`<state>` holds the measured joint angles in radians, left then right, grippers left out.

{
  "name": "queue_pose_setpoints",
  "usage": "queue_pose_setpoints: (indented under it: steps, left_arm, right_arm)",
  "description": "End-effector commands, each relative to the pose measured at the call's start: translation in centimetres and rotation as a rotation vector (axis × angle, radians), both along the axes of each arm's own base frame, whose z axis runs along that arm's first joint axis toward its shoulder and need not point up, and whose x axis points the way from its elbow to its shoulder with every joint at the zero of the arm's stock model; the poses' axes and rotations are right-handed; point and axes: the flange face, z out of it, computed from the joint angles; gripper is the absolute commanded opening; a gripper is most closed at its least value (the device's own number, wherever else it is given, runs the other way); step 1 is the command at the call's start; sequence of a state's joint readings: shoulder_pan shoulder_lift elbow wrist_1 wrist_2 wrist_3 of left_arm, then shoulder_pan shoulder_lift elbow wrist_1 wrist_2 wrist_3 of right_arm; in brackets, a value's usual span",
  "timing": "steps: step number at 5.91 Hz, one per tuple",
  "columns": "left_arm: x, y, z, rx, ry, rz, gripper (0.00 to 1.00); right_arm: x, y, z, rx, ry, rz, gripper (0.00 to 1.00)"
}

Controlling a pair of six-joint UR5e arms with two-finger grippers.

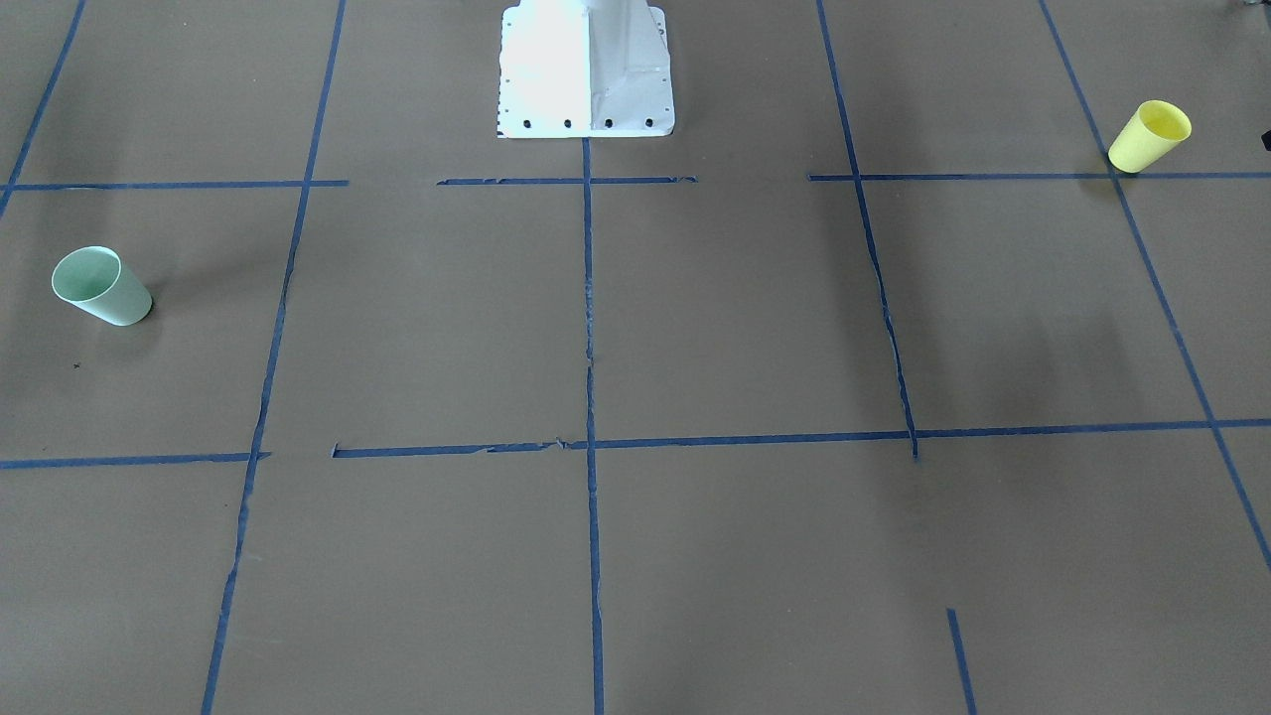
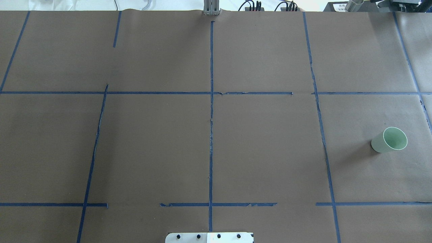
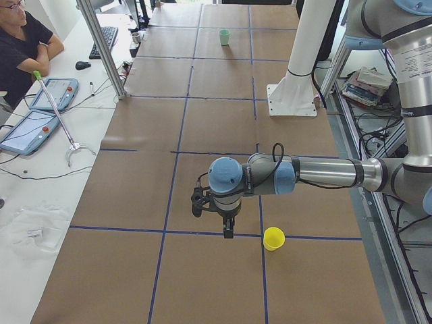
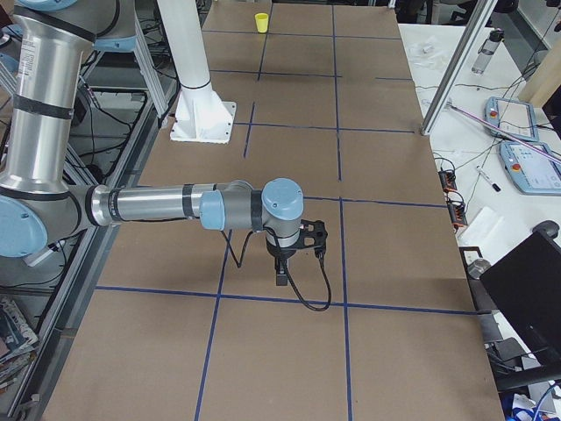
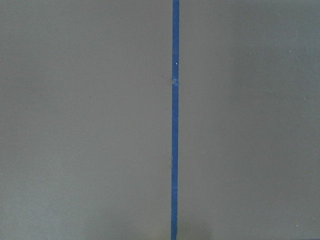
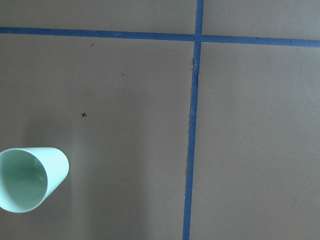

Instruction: Transfer and stack yellow cup on green cup

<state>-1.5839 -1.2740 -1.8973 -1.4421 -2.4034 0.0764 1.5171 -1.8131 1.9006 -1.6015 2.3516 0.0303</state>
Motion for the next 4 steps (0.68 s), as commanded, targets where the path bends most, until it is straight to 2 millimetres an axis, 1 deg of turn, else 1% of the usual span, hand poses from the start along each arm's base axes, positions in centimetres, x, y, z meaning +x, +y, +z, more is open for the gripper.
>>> queue_pose_setpoints:
  steps: [1,2,4]
  left_arm:
    - [0.03,-0.01,-0.28,0.003,0.0,-0.001,1.0]
    - [0.01,-0.05,-0.82,0.013,0.005,-0.003,1.0]
    - [0.03,-0.18,-0.69,0.01,0.0,-0.003,1.0]
  right_arm:
    - [-0.05,0.0,0.17,-0.002,0.002,-0.002,1.0]
    - [0.01,0.01,0.17,-0.002,0.002,-0.001,1.0]
    - [0.01,0.01,0.17,0.003,0.002,-0.006,1.0]
